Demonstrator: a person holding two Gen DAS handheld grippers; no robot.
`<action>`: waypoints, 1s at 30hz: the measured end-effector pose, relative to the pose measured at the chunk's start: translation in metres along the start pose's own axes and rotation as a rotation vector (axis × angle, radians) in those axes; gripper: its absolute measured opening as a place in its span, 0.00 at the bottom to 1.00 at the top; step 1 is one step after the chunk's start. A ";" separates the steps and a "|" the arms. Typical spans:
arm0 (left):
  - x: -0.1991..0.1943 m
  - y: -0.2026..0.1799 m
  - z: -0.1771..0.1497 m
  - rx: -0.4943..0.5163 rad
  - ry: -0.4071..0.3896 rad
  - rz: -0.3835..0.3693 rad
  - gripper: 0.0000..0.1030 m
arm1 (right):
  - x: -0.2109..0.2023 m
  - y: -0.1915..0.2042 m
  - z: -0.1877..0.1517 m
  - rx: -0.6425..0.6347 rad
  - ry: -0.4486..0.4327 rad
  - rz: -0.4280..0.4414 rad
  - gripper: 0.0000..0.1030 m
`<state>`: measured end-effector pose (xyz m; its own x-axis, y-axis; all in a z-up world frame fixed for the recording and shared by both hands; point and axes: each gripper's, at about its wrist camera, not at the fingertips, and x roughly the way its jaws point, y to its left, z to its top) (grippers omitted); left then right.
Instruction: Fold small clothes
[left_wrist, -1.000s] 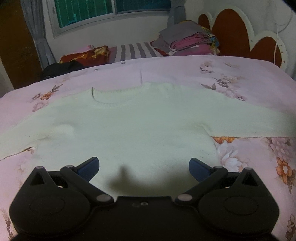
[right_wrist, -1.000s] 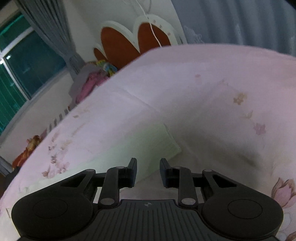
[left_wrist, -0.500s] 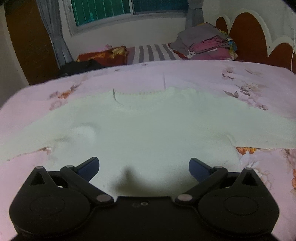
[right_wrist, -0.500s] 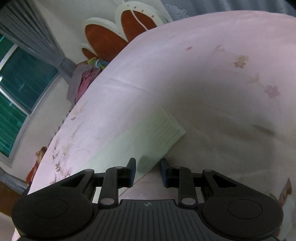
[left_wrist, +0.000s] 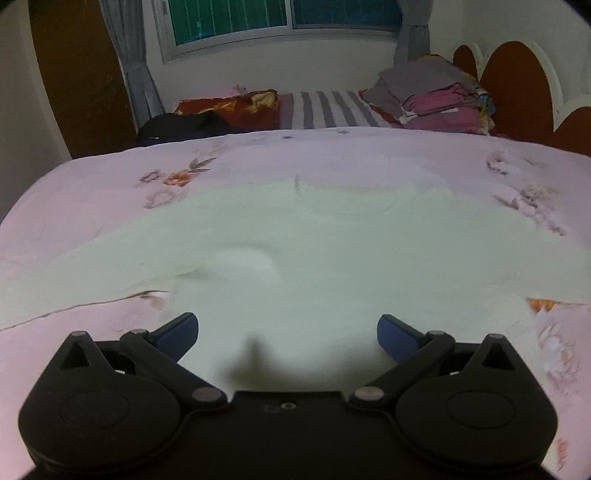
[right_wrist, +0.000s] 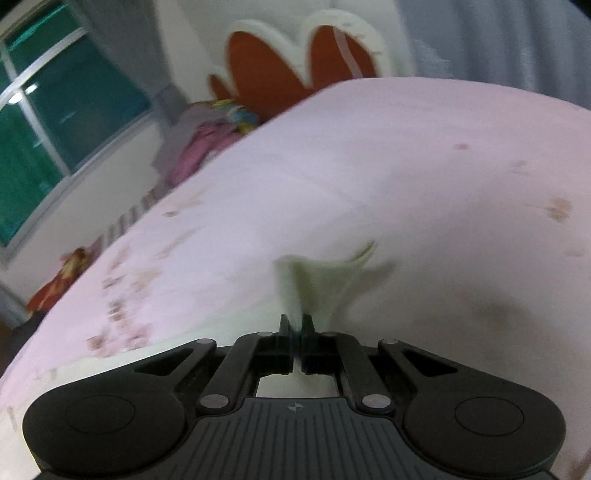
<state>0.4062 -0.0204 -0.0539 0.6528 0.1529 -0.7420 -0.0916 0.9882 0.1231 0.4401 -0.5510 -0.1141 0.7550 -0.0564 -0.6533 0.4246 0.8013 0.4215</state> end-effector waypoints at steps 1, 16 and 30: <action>0.000 0.004 -0.001 0.009 -0.007 0.026 1.00 | -0.001 0.013 -0.003 -0.019 0.005 0.021 0.03; 0.030 0.122 -0.005 -0.097 -0.005 -0.160 0.99 | -0.014 0.281 -0.170 -0.439 0.120 0.270 0.03; 0.050 0.143 0.015 -0.094 -0.012 -0.262 0.99 | 0.004 0.390 -0.260 -0.669 0.129 0.362 0.71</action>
<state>0.4371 0.1281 -0.0639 0.6725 -0.1078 -0.7322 0.0124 0.9908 -0.1345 0.4789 -0.0838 -0.1156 0.7075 0.3150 -0.6326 -0.2617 0.9483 0.1796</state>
